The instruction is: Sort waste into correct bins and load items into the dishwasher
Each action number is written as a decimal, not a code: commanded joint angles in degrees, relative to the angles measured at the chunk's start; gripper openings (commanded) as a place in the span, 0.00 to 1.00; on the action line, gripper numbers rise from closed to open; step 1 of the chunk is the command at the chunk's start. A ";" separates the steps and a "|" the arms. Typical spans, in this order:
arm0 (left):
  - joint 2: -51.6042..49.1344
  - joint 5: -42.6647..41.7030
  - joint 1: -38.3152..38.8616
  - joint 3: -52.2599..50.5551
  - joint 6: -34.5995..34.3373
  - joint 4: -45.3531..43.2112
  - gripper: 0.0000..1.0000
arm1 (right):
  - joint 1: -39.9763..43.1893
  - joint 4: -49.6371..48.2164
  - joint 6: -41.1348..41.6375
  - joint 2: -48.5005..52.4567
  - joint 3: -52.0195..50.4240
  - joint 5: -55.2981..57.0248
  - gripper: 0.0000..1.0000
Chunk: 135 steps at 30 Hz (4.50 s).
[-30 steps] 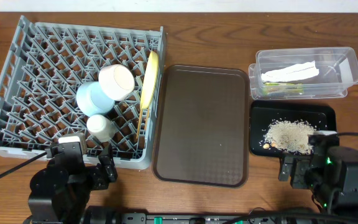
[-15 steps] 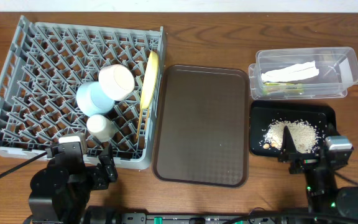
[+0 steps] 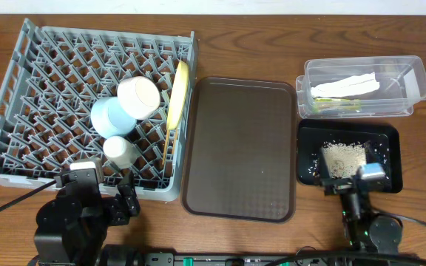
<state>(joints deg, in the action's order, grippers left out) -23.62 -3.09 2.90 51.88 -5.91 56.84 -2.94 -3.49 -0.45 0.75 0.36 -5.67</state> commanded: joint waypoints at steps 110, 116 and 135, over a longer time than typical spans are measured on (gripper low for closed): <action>23.39 2.49 0.02 -51.65 4.20 -52.78 0.86 | -0.79 7.32 -3.48 -0.22 -0.04 -0.17 0.99; 23.39 2.49 0.02 -51.65 4.20 -52.78 0.86 | -0.79 7.32 -3.48 -0.22 -0.04 -0.17 0.99; 23.39 2.49 0.02 -51.65 4.20 -52.78 0.86 | -0.79 7.32 -3.48 -0.22 -0.04 -0.17 0.99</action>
<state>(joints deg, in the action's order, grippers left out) -0.58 -1.34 2.90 1.10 -2.70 1.65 -2.94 3.62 -3.25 0.89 0.36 -5.61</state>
